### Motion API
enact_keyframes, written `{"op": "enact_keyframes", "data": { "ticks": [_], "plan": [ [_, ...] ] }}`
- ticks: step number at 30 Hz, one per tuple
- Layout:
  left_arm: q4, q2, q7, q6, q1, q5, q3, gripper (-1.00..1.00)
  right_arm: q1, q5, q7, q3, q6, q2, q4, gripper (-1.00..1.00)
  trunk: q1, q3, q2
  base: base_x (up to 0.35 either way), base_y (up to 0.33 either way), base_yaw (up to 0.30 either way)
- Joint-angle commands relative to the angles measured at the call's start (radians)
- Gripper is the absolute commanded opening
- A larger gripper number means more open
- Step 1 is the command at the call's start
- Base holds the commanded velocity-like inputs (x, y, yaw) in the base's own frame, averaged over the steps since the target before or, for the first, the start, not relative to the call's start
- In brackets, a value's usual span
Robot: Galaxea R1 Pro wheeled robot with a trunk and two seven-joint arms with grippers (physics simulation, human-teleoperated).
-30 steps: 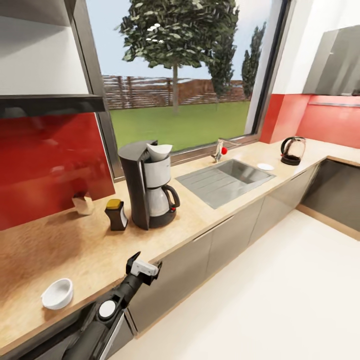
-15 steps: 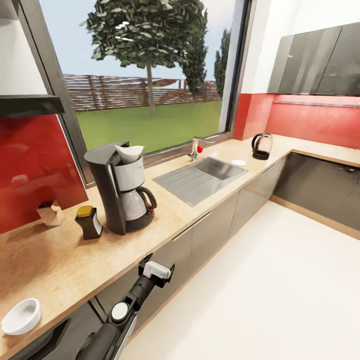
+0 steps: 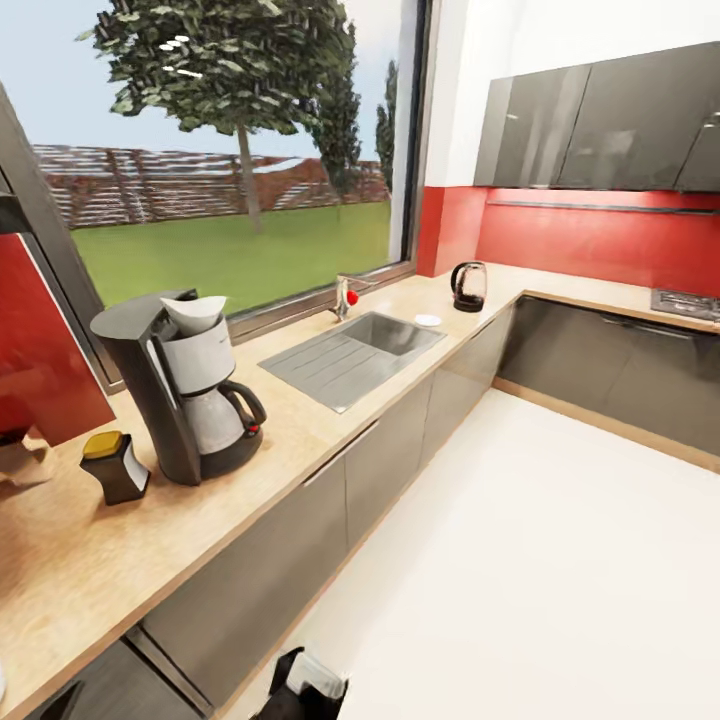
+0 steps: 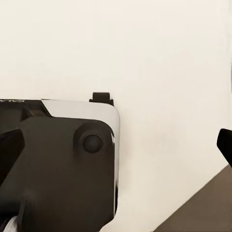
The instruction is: Set up a coffee station on the kitchen countertop: keep the coffee maker on the countertop, move the bottle of coffee from the kitchen shelf to the counter next to the coffee maker, place a paper coffee filter on top of the coffee maker, put the saucer next to the coffee maker with the coffee cup on the saucer, and place the electric kettle next to the coffee maker.
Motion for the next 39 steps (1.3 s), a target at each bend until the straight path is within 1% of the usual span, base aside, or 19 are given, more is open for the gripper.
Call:
{"op": "enact_keyframes", "data": {
  "ticks": [1, 2, 5, 6, 7, 8, 9, 10, 11, 12, 13, 15, 16, 18, 19, 20, 24, 27, 39],
  "plan": [
    [0.052, 0.003, 0.003, -0.003, 0.001, -0.010, 0.004, 1.00, 0.000, -0.009, -0.001, 0.008, 0.006, -0.002, -0.011, 1.00, 0.001, -0.002, -0.002, 0.000, 0.000, -0.300],
    [0.130, 0.014, 0.016, -0.002, 0.003, -0.009, 0.007, 1.00, 0.000, -0.009, -0.001, 0.008, 0.006, -0.007, -0.028, 1.00, 0.001, -0.002, -0.002, 0.000, 0.000, -0.300],
    [0.283, 0.041, 0.077, 0.005, 0.006, -0.005, 0.010, 1.00, 0.000, -0.009, -0.001, 0.008, 0.007, -0.011, -0.049, 1.00, 0.001, -0.002, -0.002, 0.000, 0.000, -0.300],
    [0.308, 0.045, 0.093, 0.006, 0.007, -0.005, 0.010, 1.00, 0.000, -0.009, -0.001, 0.008, 0.007, -0.012, -0.051, 1.00, 0.001, -0.002, -0.002, 0.000, 0.000, -0.300],
    [0.359, 0.050, 0.129, 0.008, 0.007, -0.003, 0.011, 1.00, 0.000, -0.009, -0.001, 0.008, 0.007, -0.012, -0.053, 1.00, 0.001, -0.002, -0.002, 0.000, 0.000, -0.300],
    [0.385, 0.052, 0.149, 0.008, 0.007, -0.003, 0.011, 1.00, 0.000, -0.009, 0.000, 0.008, 0.007, -0.011, -0.054, 1.00, 0.001, -0.002, -0.002, 0.000, 0.000, -0.299],
    [0.437, 0.055, 0.190, 0.009, 0.008, -0.002, 0.011, 1.00, 0.000, -0.010, 0.000, 0.008, 0.007, -0.011, -0.056, 1.00, 0.001, -0.002, -0.002, 0.000, 0.000, -0.297],
    [0.560, 0.058, 0.276, 0.009, 0.009, 0.001, 0.012, 1.00, 0.000, -0.012, 0.000, 0.007, 0.007, -0.010, -0.058, 1.00, 0.001, -0.002, -0.002, 0.000, 0.000, -0.205],
    [0.614, 0.059, 0.305, 0.008, 0.016, 0.009, 0.014, 1.00, 0.000, -0.013, 0.000, 0.007, 0.006, -0.008, -0.064, 1.00, 0.001, -0.002, -0.002, 0.000, 0.000, -0.105],
    [0.636, 0.057, 0.318, 0.009, 0.029, 0.025, 0.018, 1.00, 0.000, -0.014, 0.000, 0.008, 0.006, -0.006, -0.074, 1.00, 0.001, -0.002, -0.002, 0.000, 0.000, -0.067],
    [0.643, 0.055, 0.324, 0.009, 0.035, 0.034, 0.021, 1.00, 0.000, -0.014, 0.001, 0.009, 0.006, -0.005, -0.080, 1.00, 0.001, -0.002, -0.002, 0.000, 0.000, -0.054],
    [0.666, 0.048, 0.376, 0.012, 0.058, 0.110, 0.042, 1.00, 0.000, -0.013, 0.005, 0.011, 0.004, -0.002, -0.103, 1.00, 0.001, -0.002, -0.002, 0.000, 0.000, -0.021],
    [0.667, 0.047, 0.386, 0.013, 0.059, 0.122, 0.044, 1.00, 0.000, -0.013, 0.005, 0.011, 0.004, -0.002, -0.104, 1.00, 0.001, -0.002, -0.002, 0.000, 0.000, -0.011],
    [0.672, 0.046, 0.422, 0.020, 0.066, 0.173, 0.050, 1.00, 0.000, -0.012, 0.006, 0.011, 0.004, -0.006, -0.108, 1.00, 0.001, -0.002, -0.002, 0.000, 0.000, -0.005],
    [0.672, 0.046, 0.429, 0.028, 0.070, 0.188, 0.051, 1.00, 0.000, -0.012, 0.006, 0.011, 0.004, -0.008, -0.108, 1.00, 0.001, -0.002, -0.002, 0.000, 0.000, -0.002],
    [0.673, 0.046, 0.436, 0.061, 0.081, 0.204, 0.051, 1.00, 0.000, -0.012, 0.006, 0.012, 0.004, -0.010, -0.107, 1.00, 0.001, -0.002, -0.002, 0.000, 0.000, 0.000],
    [0.673, 0.049, 0.441, 0.143, 0.092, 0.212, 0.051, 1.00, 0.000, -0.012, 0.005, 0.012, 0.004, -0.010, -0.106, 1.00, 0.001, -0.002, -0.002, 0.000, 0.000, 0.000],
    [0.674, 0.053, 0.443, 0.177, 0.098, 0.214, 0.051, 1.00, 0.000, -0.013, 0.001, 0.011, 0.005, -0.010, -0.106, 1.00, 0.001, -0.002, -0.002, 0.000, 0.000, 0.000],
    [0.674, 0.045, 0.443, 0.189, 0.107, 0.213, 0.049, 1.00, 0.000, -0.013, 0.002, 0.013, 0.004, -0.002, -0.092, 1.00, 0.001, -0.002, -0.002, 0.000, 0.000, -0.009]
  ]
}}
